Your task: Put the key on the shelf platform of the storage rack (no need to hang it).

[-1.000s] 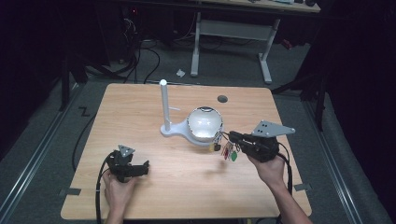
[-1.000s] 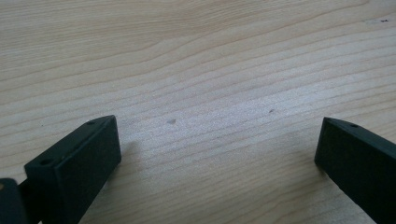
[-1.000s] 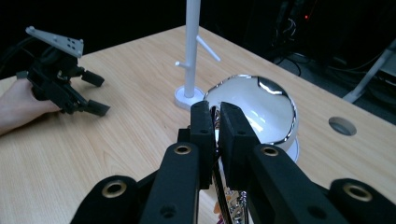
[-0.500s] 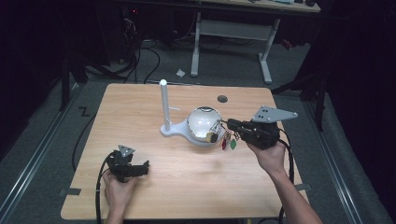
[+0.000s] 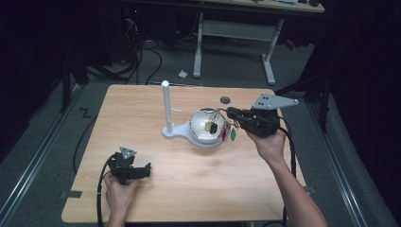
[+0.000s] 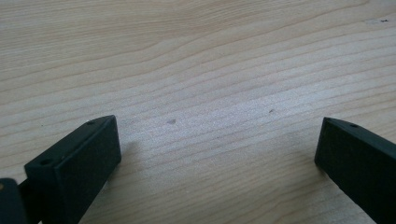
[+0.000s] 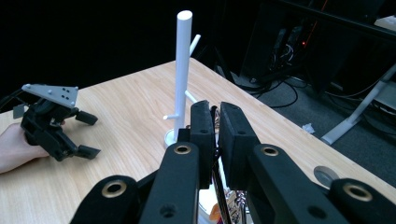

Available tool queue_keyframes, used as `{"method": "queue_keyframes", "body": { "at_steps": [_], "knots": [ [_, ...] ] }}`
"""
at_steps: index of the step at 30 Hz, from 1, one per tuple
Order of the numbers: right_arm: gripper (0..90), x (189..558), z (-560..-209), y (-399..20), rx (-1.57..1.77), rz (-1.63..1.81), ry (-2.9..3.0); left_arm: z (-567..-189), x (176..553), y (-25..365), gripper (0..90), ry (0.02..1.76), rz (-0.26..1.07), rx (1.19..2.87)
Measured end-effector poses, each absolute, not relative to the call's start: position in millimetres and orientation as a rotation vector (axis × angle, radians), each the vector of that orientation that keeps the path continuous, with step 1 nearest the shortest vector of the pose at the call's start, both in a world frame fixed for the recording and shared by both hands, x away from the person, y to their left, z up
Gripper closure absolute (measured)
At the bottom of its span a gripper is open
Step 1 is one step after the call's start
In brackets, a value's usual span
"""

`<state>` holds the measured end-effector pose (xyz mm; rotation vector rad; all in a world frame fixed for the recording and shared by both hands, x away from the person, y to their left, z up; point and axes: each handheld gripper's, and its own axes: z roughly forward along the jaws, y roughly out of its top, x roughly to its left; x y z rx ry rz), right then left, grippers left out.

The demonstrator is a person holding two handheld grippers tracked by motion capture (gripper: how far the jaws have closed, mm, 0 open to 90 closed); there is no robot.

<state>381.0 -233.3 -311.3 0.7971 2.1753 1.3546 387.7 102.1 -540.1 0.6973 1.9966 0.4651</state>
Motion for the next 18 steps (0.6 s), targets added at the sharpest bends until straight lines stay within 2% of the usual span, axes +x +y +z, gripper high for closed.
{"method": "queue_keyframes", "body": {
  "at_steps": [18],
  "knots": [
    [84.7,409,-309,-220,0.818,1.377,2.164,-540,388,102,0.6,1.998,0.464,0.694]
  ]
}}
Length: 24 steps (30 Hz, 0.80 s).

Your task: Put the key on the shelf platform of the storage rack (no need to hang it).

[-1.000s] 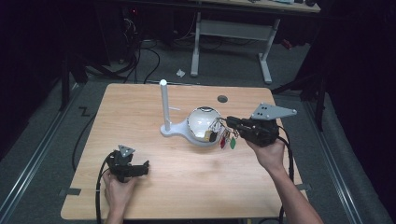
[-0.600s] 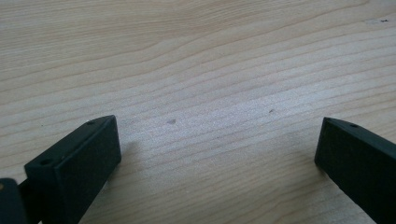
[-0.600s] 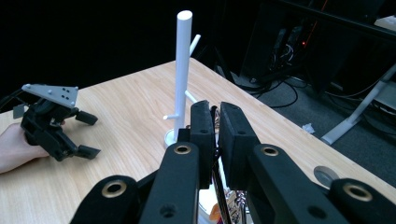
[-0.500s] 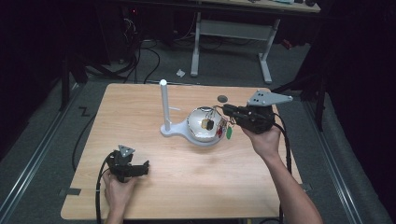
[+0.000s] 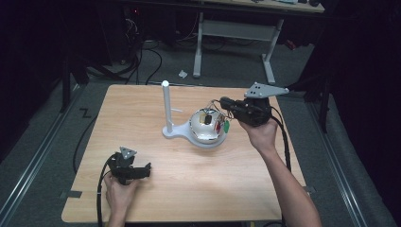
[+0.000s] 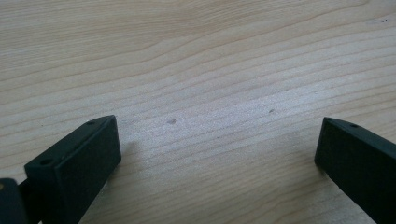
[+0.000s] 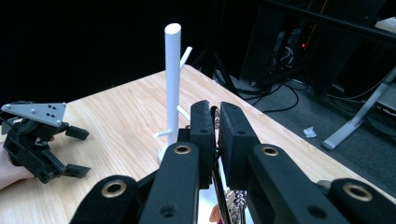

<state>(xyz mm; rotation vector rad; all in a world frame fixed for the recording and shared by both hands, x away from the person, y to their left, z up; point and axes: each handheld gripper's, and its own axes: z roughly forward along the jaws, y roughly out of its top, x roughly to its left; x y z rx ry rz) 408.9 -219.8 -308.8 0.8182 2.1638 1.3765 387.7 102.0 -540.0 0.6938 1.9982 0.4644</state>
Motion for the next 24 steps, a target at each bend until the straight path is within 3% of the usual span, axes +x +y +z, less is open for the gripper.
{"method": "queue_keyframes", "body": {
  "at_steps": [24],
  "knots": [
    [84.6,441,-343,-198,0.866,1.325,2.228,-540,388,102,0.6,1.997,0.471,0.696]
  ]
}}
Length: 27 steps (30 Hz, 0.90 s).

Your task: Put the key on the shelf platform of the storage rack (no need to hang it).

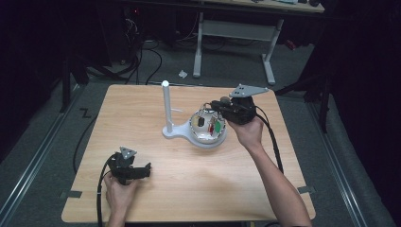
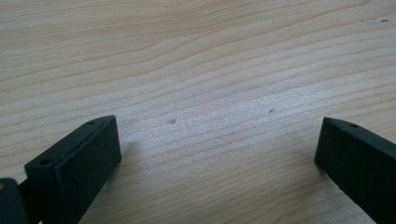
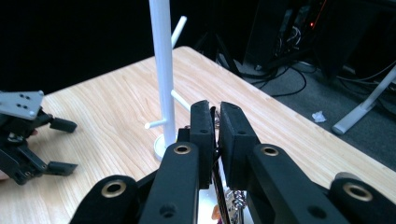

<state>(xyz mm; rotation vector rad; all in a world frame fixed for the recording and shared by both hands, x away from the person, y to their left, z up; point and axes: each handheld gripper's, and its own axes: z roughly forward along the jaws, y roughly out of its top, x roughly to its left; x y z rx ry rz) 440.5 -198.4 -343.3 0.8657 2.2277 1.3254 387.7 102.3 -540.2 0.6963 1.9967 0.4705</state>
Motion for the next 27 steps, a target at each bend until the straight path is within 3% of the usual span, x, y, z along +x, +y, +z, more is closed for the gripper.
{"method": "queue_keyframes", "body": {
  "at_steps": [27],
  "knots": [
    [84.5,466,-391,-190,0.941,1.241,2.282,-540,387,102,0.8,1.998,0.462,0.695]
  ]
}}
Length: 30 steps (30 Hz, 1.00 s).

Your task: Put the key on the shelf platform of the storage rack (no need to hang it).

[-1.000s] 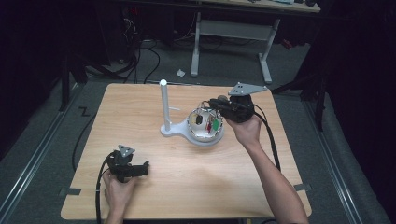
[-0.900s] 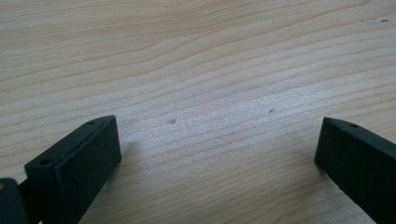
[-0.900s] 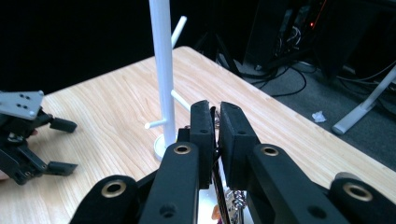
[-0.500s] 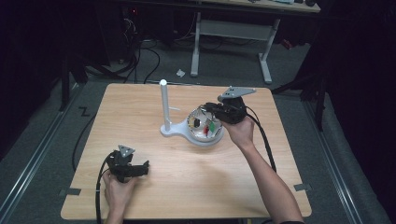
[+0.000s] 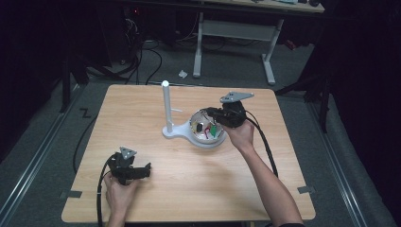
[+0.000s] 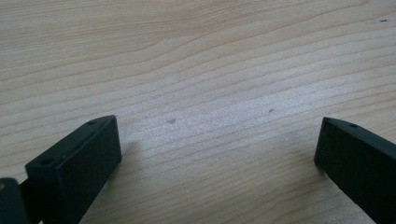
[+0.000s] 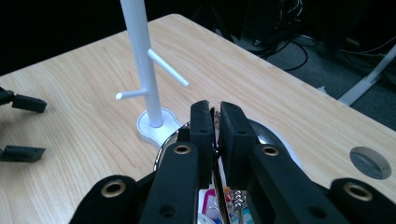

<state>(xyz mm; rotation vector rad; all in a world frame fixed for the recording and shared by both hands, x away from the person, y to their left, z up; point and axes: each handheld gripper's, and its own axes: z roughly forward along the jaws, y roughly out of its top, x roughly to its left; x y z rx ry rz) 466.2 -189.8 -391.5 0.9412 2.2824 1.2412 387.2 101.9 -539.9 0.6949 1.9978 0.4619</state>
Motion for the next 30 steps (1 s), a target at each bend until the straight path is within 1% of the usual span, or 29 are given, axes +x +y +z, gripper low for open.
{"method": "queue_keyframes", "body": {
  "at_steps": [26,30],
  "knots": [
    [84.1,479,-437,-187,1.007,1.146,2.347,-540,387,102,0.8,1.996,0.463,0.697],
    [82.9,479,-443,-186,1.025,1.14,2.363,-540,387,102,0.8,1.997,0.463,0.695]
  ]
}}
